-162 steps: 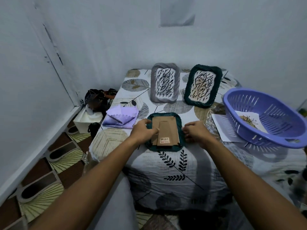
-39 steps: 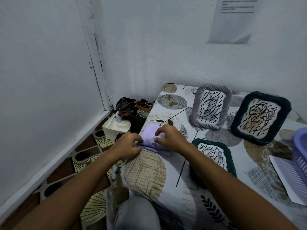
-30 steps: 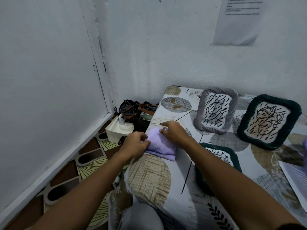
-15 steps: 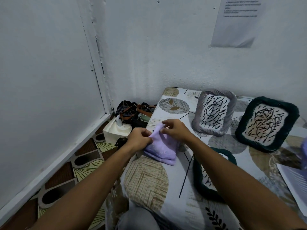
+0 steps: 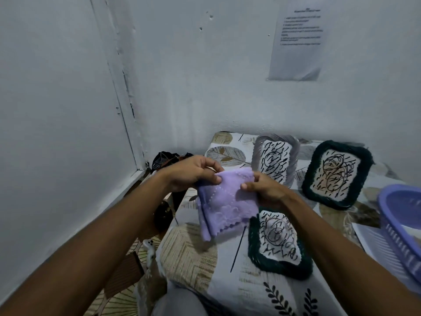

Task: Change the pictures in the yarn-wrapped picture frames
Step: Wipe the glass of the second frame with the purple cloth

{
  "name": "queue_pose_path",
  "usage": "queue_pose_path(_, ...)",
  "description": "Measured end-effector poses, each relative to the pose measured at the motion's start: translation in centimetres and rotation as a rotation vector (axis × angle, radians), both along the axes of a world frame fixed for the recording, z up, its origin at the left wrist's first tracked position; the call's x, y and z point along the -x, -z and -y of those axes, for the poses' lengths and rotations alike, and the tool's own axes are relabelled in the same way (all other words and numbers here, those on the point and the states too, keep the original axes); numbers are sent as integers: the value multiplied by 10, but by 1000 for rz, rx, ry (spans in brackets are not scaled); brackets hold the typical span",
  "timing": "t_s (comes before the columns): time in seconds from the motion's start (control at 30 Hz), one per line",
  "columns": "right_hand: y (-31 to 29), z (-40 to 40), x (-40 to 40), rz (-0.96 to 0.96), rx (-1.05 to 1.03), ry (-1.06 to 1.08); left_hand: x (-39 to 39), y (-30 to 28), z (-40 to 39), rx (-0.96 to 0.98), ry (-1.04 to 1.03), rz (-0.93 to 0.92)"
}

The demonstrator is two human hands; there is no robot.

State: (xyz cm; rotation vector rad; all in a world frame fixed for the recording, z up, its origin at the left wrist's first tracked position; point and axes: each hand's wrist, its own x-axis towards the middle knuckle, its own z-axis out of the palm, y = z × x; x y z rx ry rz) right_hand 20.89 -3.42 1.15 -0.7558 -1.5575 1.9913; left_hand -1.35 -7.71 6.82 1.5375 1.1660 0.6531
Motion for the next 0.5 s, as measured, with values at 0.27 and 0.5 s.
queue_pose_path(0.27,-8,77,-47,-262,164,31,-54,-3,-4,94,223,-2)
queue_pose_path(0.5,8,111,-105,-322,354,460,-107,26,-3,24,104,-26)
